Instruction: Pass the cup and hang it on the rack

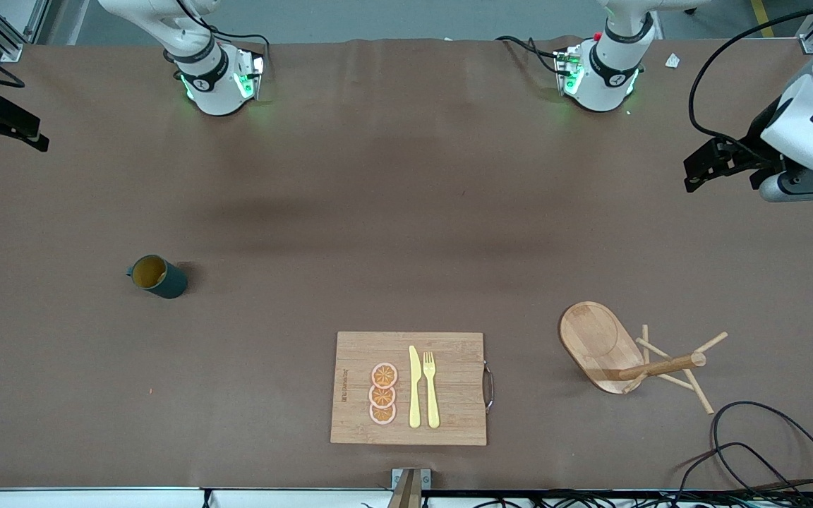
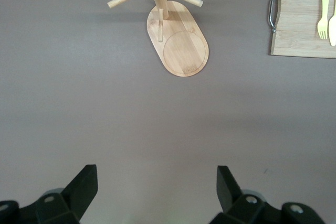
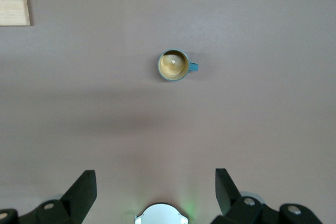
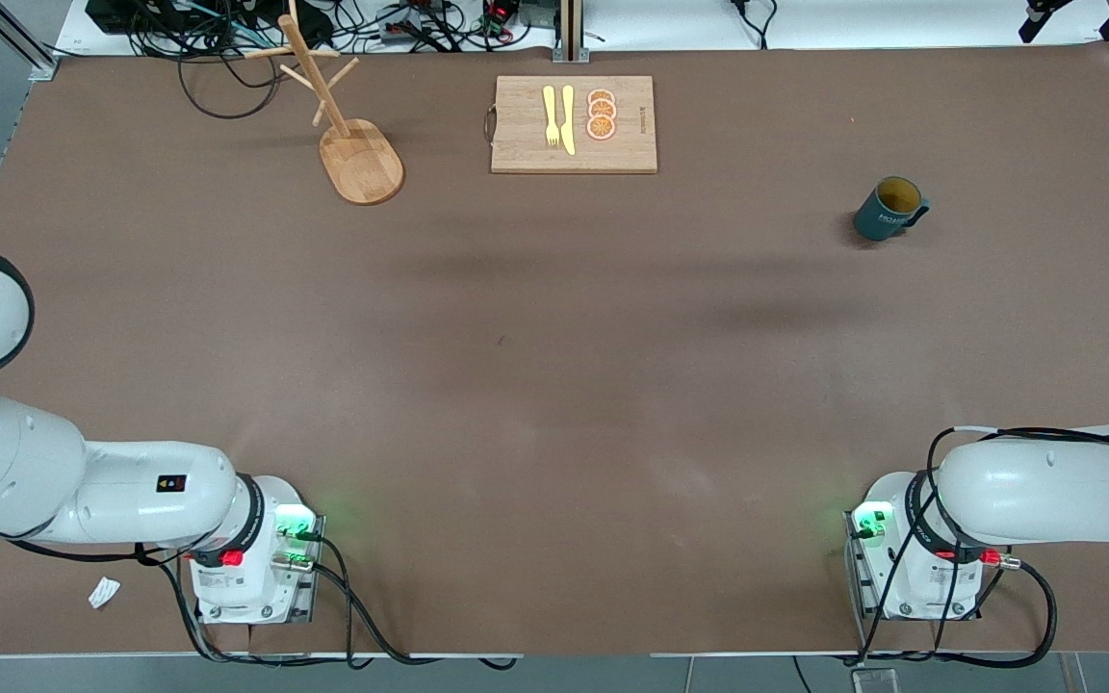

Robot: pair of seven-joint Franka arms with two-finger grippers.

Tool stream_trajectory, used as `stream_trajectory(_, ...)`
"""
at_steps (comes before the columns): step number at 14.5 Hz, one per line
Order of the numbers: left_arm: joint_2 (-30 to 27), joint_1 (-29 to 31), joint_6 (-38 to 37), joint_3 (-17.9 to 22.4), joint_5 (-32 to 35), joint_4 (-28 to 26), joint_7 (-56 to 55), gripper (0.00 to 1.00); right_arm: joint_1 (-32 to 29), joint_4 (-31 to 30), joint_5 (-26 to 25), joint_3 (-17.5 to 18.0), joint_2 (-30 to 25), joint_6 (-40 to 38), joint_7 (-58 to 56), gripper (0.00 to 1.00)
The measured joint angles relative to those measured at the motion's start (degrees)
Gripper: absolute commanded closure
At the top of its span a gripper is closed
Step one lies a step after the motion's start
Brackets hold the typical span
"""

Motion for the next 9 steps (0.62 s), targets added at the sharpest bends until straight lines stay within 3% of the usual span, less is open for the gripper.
stream_trajectory(9,0.0,0.1,0.0,0.1,0.0,0.0,0.0,0.00,0.0,0.0,0.0,0.0,0.0,0.1,-0.9,0.00)
